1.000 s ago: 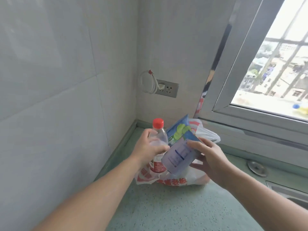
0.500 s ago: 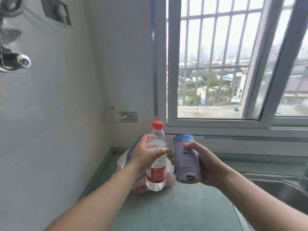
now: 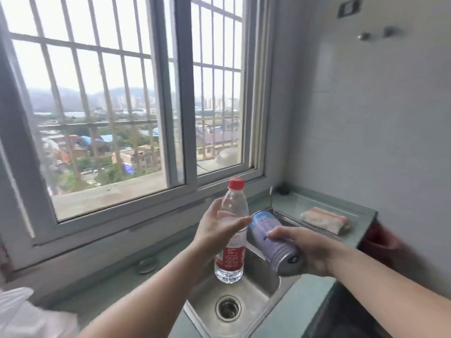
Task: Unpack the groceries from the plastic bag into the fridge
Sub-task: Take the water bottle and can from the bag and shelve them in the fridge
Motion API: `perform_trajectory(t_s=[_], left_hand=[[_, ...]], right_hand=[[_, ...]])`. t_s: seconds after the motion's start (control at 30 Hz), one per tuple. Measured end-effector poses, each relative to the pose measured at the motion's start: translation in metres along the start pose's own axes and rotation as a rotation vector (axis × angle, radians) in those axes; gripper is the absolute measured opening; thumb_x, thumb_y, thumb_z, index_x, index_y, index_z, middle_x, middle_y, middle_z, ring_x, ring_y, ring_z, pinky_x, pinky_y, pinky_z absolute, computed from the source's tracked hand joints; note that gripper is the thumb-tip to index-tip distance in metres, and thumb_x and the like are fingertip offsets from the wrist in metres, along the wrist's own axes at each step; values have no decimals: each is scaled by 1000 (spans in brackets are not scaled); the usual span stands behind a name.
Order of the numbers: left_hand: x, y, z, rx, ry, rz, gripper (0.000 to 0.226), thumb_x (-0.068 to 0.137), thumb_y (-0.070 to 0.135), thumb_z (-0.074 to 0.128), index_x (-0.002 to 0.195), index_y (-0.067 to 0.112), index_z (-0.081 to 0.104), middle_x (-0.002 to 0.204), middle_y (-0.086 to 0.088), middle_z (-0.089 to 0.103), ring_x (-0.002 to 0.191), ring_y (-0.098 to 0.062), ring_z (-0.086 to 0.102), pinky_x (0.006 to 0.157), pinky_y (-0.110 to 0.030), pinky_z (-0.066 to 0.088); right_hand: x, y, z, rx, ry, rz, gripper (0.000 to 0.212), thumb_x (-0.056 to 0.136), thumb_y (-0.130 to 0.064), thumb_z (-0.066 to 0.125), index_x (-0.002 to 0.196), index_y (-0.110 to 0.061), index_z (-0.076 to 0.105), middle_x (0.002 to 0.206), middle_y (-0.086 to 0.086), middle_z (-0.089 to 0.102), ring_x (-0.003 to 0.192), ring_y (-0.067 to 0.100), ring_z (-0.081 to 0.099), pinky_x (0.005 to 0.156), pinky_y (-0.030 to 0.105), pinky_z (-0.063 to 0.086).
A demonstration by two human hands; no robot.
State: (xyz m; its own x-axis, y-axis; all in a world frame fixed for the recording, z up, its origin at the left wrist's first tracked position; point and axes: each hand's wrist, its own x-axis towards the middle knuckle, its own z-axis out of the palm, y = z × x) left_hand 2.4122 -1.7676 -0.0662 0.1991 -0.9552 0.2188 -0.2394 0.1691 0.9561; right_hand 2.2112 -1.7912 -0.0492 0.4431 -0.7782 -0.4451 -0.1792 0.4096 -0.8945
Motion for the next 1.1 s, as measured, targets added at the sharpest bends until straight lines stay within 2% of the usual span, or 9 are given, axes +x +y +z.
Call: perform_trajectory(t_s=[0.07,0.17,0.27,0.37,0.47,0.7,0.83,0.97,1.1], left_hand=[[10,7,53,-36,-107,52,41,71,31,85,87,43,50,85,5,71,77,-4,67,65,-17,52],[8,23,134,-69,-271,106,50,56,52,85,96,42,56,91,7,73,84,-7,70,82,-34,56],[-10,50,216,-109,-439,157,58,50,59,79,100,38,58,93,7,73,86,-10,70,87,-41,56],[-38,84,298,-149,-590,220,53,53,57,81,98,40,58,93,7,73,88,-10,70,89,-42,55],[-78,123,375,-180,-744,255,49,59,55,83,97,41,55,92,5,72,86,-12,70,84,-37,56],[-194,199,527,-267,-991,297,39,71,39,83,99,36,55,93,2,71,86,-12,70,73,-25,53],[-257,234,593,-311,-1130,290,51,58,48,83,100,34,57,86,1,72,82,-14,71,72,-26,53],[-308,263,649,-344,-1251,310,34,71,36,83,95,37,59,82,6,74,78,-10,71,69,-22,50],[-350,286,699,-378,-1374,326,39,68,39,83,101,33,62,88,2,74,82,-14,72,78,-32,56]], right_hand=[[-25,12,-44,-53,267,-23,46,72,-25,75,112,-5,63,84,16,67,63,25,63,60,31,51],[-84,27,-103,-254,668,-38,33,67,-26,76,92,-6,69,77,9,62,63,21,55,57,26,42],[-161,44,-156,-458,876,49,35,58,-36,70,84,-13,65,79,3,57,68,18,51,57,26,36],[-239,66,-205,-512,1076,111,52,54,-40,69,98,-16,59,95,4,65,80,21,62,64,27,47],[-313,95,-246,-483,1274,85,61,47,-39,64,104,-22,51,96,0,61,78,16,59,58,24,46],[-467,172,-326,-337,1643,8,44,66,-29,75,102,-25,50,95,-2,56,78,12,52,53,24,37],[-550,207,-350,-251,1783,21,38,64,-28,76,94,-21,54,86,-4,56,75,15,51,56,26,38],[-614,236,-360,-98,1903,-30,43,57,-30,75,92,-26,50,91,-6,55,83,13,54,66,29,44],[-659,255,-366,102,2041,-150,55,53,-39,77,98,-29,48,99,-10,55,93,11,56,79,33,48]])
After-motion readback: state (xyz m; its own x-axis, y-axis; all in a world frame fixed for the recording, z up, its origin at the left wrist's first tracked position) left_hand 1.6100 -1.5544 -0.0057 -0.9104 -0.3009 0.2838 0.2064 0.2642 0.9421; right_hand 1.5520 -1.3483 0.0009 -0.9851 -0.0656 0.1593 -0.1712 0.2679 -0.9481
